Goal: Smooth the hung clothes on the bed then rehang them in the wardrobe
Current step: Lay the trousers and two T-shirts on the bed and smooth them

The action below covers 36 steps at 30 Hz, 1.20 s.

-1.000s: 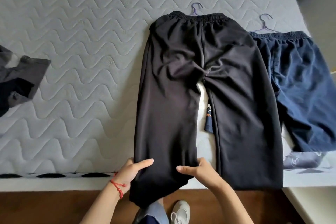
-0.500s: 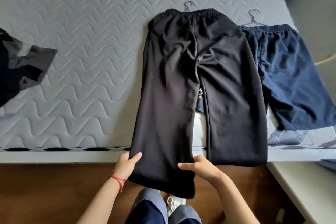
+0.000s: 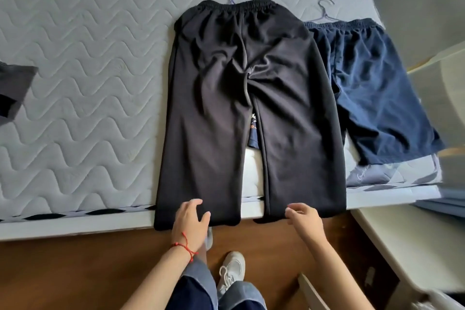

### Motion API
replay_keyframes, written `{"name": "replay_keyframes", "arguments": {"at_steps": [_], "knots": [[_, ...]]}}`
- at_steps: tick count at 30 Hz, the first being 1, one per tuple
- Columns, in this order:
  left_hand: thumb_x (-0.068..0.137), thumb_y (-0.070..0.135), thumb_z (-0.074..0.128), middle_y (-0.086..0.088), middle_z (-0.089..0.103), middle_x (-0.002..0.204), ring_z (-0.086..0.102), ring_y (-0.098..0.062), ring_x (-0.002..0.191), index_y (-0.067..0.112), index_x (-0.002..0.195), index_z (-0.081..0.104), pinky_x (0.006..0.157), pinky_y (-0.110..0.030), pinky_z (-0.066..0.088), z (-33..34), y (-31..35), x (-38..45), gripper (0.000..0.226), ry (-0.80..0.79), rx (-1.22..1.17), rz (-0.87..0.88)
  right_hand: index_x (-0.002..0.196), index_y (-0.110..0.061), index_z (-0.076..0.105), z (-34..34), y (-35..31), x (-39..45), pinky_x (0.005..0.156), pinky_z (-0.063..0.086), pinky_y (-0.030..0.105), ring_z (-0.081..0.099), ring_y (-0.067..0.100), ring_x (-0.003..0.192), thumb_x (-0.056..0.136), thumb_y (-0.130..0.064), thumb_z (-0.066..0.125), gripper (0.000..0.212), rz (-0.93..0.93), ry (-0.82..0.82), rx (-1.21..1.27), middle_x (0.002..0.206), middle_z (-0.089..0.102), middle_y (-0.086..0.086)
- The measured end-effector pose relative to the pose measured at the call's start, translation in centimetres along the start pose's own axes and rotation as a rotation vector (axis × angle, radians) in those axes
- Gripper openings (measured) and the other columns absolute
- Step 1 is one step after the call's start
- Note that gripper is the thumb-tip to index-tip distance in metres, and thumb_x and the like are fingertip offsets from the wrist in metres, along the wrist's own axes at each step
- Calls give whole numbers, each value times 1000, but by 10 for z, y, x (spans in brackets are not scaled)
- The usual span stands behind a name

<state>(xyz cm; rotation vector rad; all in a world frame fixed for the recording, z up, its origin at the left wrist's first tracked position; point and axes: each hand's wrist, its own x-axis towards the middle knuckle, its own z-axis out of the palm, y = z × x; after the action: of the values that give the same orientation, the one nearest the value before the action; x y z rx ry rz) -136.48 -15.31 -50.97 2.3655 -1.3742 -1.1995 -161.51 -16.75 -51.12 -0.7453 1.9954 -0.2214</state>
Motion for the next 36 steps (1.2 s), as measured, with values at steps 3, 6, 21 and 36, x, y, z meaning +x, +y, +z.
{"name": "replay_keyframes", "arguments": {"at_steps": [3,6,21,36], "knots": [[87,20,55,-9,58,121,53,-22,114,10,117,57,98,-29,41,29,43,10,32,-94,-92,81,107,-13,65,-30,-2,23,77,38,27,60,22,94,86,-19,54,24,-23,162,25,98,69,6],[88,20,53,-10,57,126,53,-23,116,8,124,53,99,-28,40,62,76,26,38,-200,-180,46,115,-10,61,-50,3,50,88,39,33,56,28,108,87,-15,52,29,-52,313,4,115,64,11],[85,17,58,-1,15,54,15,-16,55,17,52,15,48,-27,16,104,102,55,54,-205,-212,39,85,-9,58,-57,25,93,80,37,37,57,36,102,92,-28,49,22,51,296,137,98,62,18],[85,16,57,-8,68,77,64,-28,82,29,66,55,77,-31,46,38,57,28,23,-156,-193,-20,134,-11,45,-35,19,11,99,38,36,49,29,123,89,-16,52,46,72,242,51,135,51,12]]}}
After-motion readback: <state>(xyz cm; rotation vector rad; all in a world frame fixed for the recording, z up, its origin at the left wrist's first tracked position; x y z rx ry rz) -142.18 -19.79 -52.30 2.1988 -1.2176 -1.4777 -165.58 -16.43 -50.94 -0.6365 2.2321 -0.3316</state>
